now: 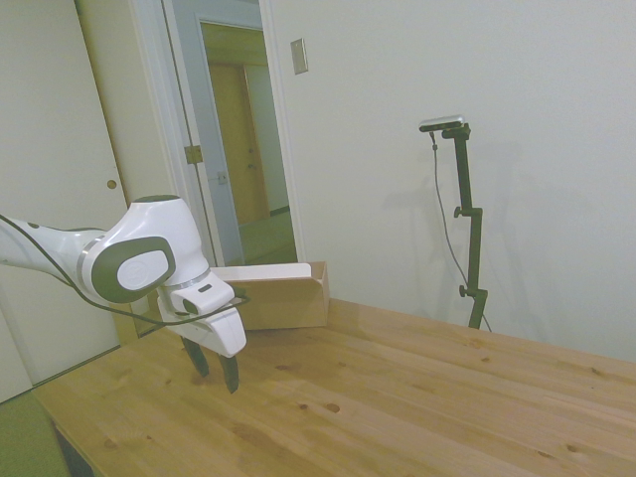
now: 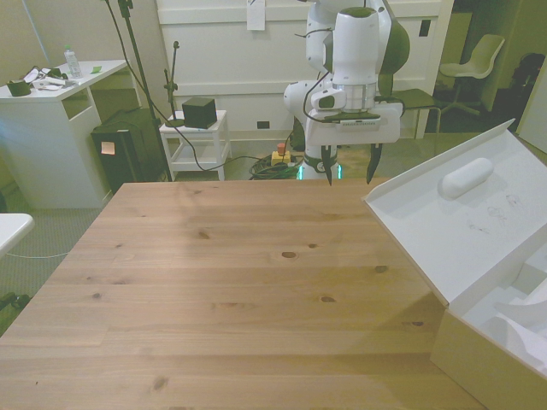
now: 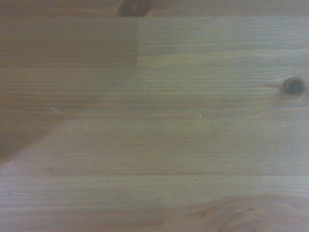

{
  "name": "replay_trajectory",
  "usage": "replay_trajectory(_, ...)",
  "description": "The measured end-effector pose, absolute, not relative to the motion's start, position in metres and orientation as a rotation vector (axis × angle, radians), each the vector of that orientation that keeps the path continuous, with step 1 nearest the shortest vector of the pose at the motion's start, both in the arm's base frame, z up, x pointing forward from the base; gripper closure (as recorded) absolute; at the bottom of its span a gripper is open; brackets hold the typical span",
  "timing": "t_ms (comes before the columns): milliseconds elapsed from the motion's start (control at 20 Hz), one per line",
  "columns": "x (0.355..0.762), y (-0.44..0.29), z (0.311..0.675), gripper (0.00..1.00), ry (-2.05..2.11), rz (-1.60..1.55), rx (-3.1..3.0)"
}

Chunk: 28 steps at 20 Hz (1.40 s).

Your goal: Close the box

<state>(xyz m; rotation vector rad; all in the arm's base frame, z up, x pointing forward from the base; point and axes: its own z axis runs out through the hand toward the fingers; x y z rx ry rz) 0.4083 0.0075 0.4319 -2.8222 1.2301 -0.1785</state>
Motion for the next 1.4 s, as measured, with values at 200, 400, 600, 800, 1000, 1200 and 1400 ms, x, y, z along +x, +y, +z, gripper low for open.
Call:
replay_trajectory(200, 0.411, 0.015, 0.435, 0.0, 1.196, -0.19, -2.838)
replay_trajectory(400, 0.426, 0.054, 0.466, 0.0, 1.116, -0.284, -2.845)
replay_trajectory(600, 0.449, 0.072, 0.481, 0.0, 1.039, -0.39, -2.82)
replay_trajectory(800, 0.477, 0.082, 0.478, 0.0, 0.876, -0.507, -2.815)
replay_trajectory(1000, 0.494, 0.064, 0.478, 0.0, 0.798, -0.602, -2.817)
replay_trajectory(1200, 0.515, 0.066, 0.484, 0.0, 0.744, -0.667, -2.84)
replay_trajectory(1400, 0.537, 0.075, 0.515, 0.0, 0.702, -0.746, -2.819)
